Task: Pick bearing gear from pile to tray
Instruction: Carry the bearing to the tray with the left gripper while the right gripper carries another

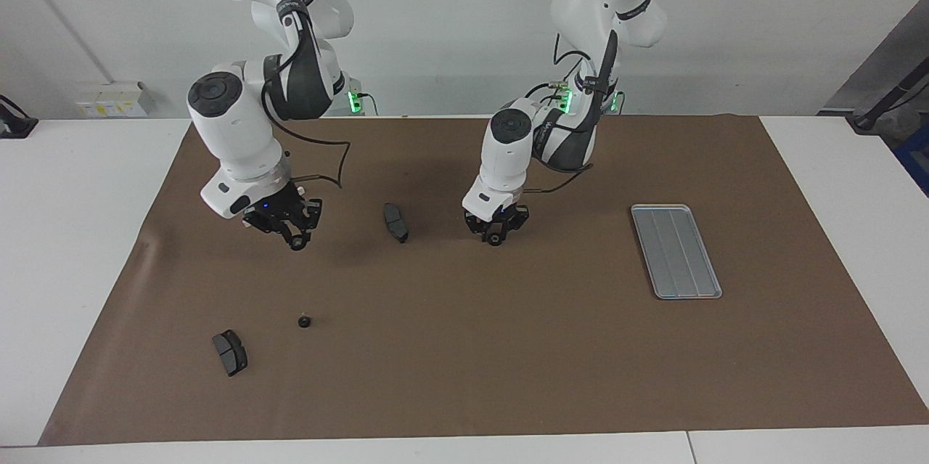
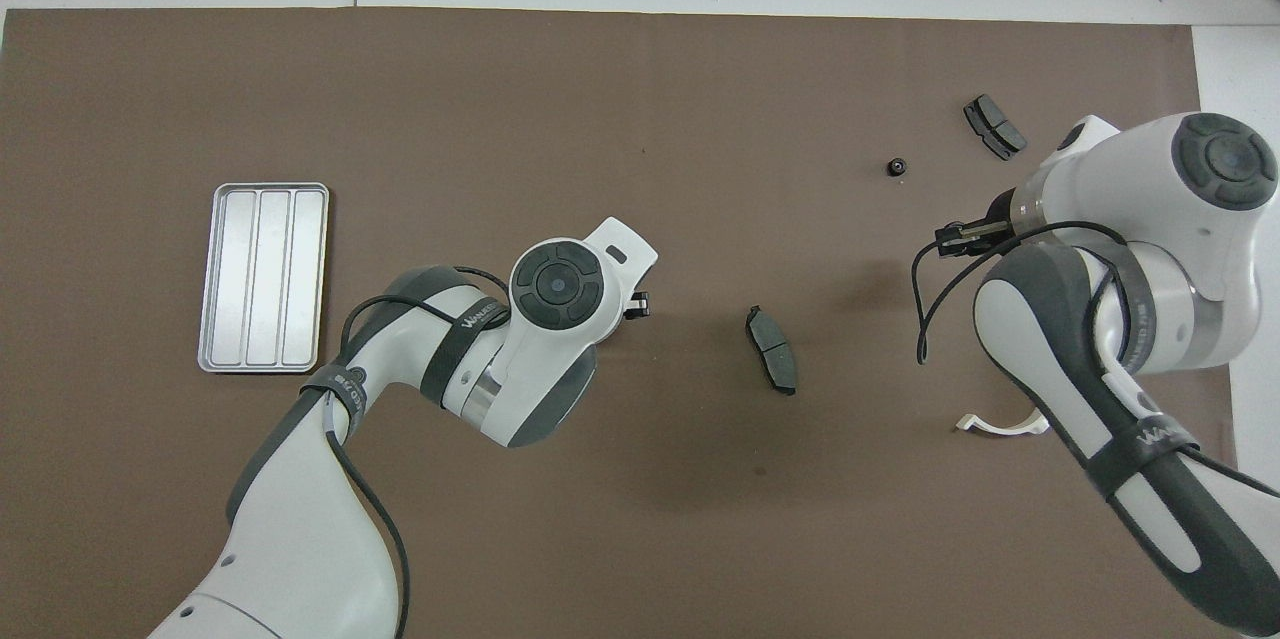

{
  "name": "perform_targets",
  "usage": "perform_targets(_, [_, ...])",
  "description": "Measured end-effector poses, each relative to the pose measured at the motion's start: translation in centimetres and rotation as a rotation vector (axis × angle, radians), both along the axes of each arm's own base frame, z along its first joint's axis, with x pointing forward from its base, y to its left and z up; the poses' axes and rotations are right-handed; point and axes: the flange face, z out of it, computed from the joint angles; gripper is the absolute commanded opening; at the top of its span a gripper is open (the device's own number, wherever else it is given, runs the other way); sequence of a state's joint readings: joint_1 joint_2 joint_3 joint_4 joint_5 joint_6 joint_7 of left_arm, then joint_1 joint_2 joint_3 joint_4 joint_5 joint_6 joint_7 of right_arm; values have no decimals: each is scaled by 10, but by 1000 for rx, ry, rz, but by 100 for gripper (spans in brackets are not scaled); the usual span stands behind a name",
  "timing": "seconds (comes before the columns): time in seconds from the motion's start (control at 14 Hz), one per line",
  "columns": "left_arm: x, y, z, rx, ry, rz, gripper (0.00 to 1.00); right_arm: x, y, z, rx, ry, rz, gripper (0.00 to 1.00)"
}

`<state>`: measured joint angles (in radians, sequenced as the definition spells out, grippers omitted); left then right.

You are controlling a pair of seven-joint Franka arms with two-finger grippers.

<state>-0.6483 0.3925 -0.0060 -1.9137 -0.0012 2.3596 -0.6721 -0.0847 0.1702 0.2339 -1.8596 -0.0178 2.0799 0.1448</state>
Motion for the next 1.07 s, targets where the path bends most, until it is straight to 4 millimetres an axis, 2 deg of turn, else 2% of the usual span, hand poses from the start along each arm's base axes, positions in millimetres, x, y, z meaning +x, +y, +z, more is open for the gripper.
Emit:
perform_targets(0.07, [0, 0, 0, 0, 0, -1, 27, -1, 20, 3, 5, -4, -31, 0])
perform_targets(0.29, [0, 0, 0, 1, 0, 0, 17, -9, 74, 0, 18, -2, -98, 0])
perform_targets(0.43, [0, 0, 0, 0, 0, 0, 14, -12, 90, -3, 23, -1, -117, 0])
perform_targets(0.64, [1, 1, 1, -1, -2, 3, 14, -14, 101, -5, 27, -3, -126, 0])
perform_targets(0.78, [14, 9, 9, -10, -17, 31, 14, -15, 115, -9, 35, -8, -146, 0])
perform_targets(0.93, [48, 44, 28, -24, -43, 101, 14, -18, 130, -16, 40, -4, -155, 0])
perform_targets(1.07, [85, 104, 52, -30, -67, 157, 14, -19, 136, -20, 42, -2, -156, 0])
